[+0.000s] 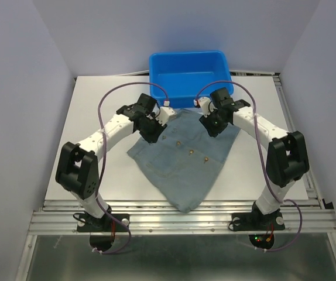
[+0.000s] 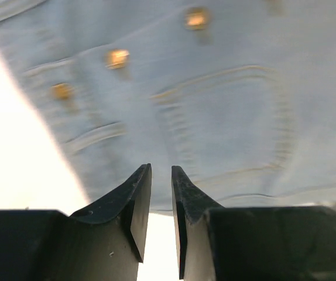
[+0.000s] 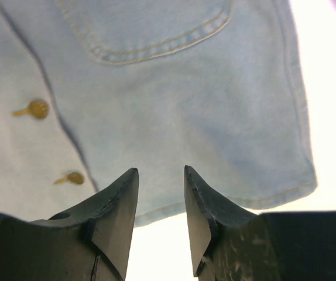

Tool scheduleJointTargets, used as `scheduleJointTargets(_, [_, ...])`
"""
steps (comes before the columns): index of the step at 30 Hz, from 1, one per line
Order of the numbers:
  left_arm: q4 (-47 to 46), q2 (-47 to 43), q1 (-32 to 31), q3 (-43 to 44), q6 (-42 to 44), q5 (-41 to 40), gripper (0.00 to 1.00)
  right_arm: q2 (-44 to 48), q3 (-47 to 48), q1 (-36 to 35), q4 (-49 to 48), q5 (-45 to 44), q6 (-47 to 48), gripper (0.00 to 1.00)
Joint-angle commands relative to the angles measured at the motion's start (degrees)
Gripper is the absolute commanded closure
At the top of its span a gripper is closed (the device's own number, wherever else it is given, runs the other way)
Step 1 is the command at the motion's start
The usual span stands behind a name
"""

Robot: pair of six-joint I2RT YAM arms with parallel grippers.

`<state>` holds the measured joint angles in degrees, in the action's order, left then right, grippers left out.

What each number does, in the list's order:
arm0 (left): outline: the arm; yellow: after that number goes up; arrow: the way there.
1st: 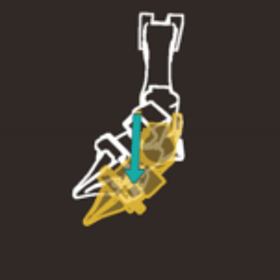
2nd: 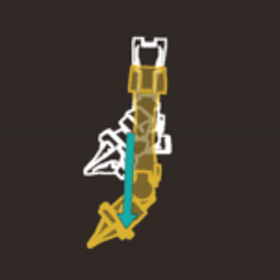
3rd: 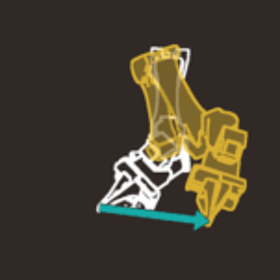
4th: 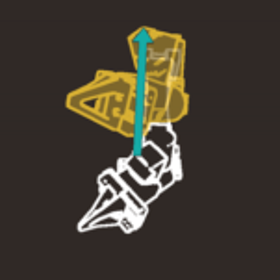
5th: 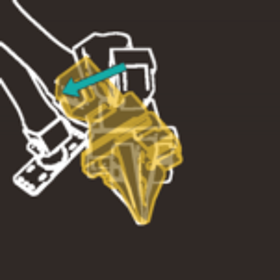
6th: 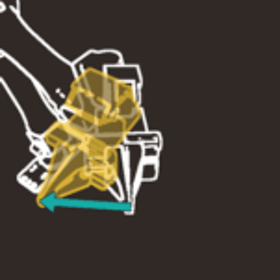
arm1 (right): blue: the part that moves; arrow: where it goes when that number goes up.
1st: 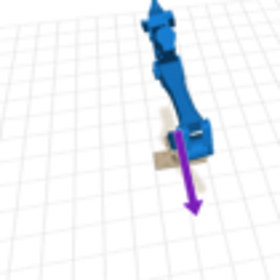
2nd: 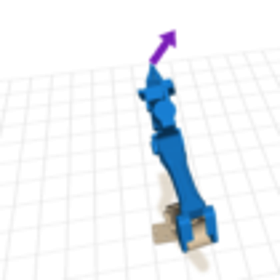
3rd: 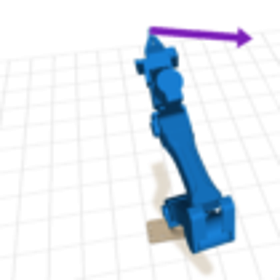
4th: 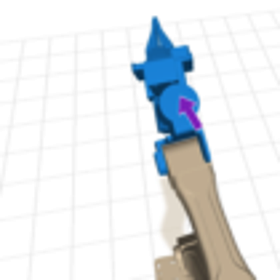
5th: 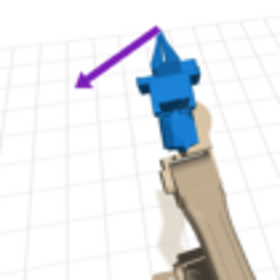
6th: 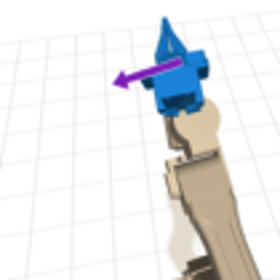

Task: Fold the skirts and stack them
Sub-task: Flatten the skirt out

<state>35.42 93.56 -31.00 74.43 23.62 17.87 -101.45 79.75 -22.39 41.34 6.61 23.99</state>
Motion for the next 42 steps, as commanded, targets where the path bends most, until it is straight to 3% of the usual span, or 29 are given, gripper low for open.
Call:
scheduleJointTargets(1, [-0.9, 5.5, 3.5, 0.5, 6.7, -11.8, 0.69, 0.2, -3.7, 0.0, 4.4, 4.5, -3.9, 0.57])
scheduleJointTargets(11, [-1.3, 6.7, 3.0, -6.3, 16.4, -16.0, 0.74, -5.9, -10.0, -0.5, -1.7, -1.4, -6.0, 0.59])
scheduleJointTargets(16, [0.6, 4.8, -0.3, -12.3, 17.6, -14.7, 0.77, -15.8, -3.4, -0.5, -4.0, -5.5, -4.8, 0.59])
scheduleJointTargets(24, [8.6, -0.1, -12.2, -13.4, 14.4, -1.3, 0.81, -26.3, 13.9, -0.5, -2.7, -7.6, -1.8, 0.59])
scheduleJointTargets(28, [10.5, -2.0, -17.7, -11.9, 12.0, 1.8, 0.81, -22.1, 8.6, -0.5, -1.4, -3.7, 1.3, 0.59])
scheduleJointTargets(36, [13.7, -3.9, -18.2, -13.3, 12.0, 10.5, 0.81, -3.9, -16.4, -1.1, -3.1, 2.0, 11.5, 0.58])
scheduleJointTargets(39, [12.8, -5.5, -18.4, -10.5, 10.0, 13.1, 0.8, -2.1, -18.4, -1.6, -4.2, -0.4, 10.5, 0.58])
scheduleJointTargets(42, [9.8, -6.8, -17.4, -6.8, 7.2, 5.4, 0.78, -2.4, -14.7, -1.6, -3.5, -0.7, 8.4, 0.58])
